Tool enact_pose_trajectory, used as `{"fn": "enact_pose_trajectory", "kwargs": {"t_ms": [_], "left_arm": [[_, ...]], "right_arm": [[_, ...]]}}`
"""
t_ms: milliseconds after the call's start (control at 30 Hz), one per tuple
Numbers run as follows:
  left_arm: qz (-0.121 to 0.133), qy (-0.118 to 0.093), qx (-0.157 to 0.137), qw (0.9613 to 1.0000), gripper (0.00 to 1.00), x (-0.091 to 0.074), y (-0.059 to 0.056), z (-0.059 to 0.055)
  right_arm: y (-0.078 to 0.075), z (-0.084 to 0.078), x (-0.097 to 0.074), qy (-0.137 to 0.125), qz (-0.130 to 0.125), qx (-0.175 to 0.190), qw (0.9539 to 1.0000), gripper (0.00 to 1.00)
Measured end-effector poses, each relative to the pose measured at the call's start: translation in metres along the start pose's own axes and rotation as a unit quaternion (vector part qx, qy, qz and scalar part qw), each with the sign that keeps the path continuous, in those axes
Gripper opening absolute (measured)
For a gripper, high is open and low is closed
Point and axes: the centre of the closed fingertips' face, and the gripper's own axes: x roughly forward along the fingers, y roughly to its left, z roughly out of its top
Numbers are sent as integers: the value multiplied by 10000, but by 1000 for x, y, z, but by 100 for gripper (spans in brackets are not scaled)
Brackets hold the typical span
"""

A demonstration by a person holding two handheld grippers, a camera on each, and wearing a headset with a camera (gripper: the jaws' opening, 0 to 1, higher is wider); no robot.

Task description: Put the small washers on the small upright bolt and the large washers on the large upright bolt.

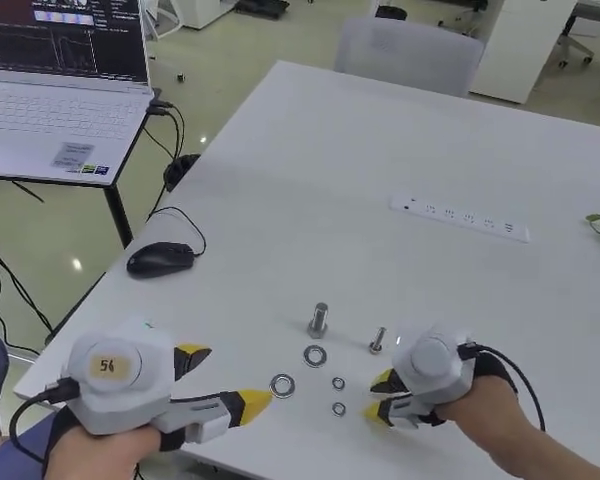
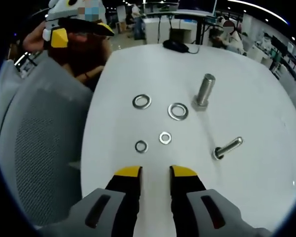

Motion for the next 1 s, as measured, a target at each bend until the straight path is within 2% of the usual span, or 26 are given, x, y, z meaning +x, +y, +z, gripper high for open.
{"fn": "enact_pose_trajectory", "kwargs": {"t_ms": [167,400,633,800,1000], "left_arm": [[4,-5,16,10000,62,0,0,1],[-2,-15,46,10000,62,0,-1,5],[-26,-1,91,10000,62,2,-4,7],[-32,7,84,10000,62,2,-6,6],[-32,11,73,10000,62,3,-6,4]], "right_arm": [[12,8,11,45,146,-211,9997,24],[17,11,20,136,215,-458,9986,22],[14,14,21,154,191,-756,9968,19],[13,15,22,129,186,-736,9970,17],[12,15,22,220,143,-895,9956,15]]}}
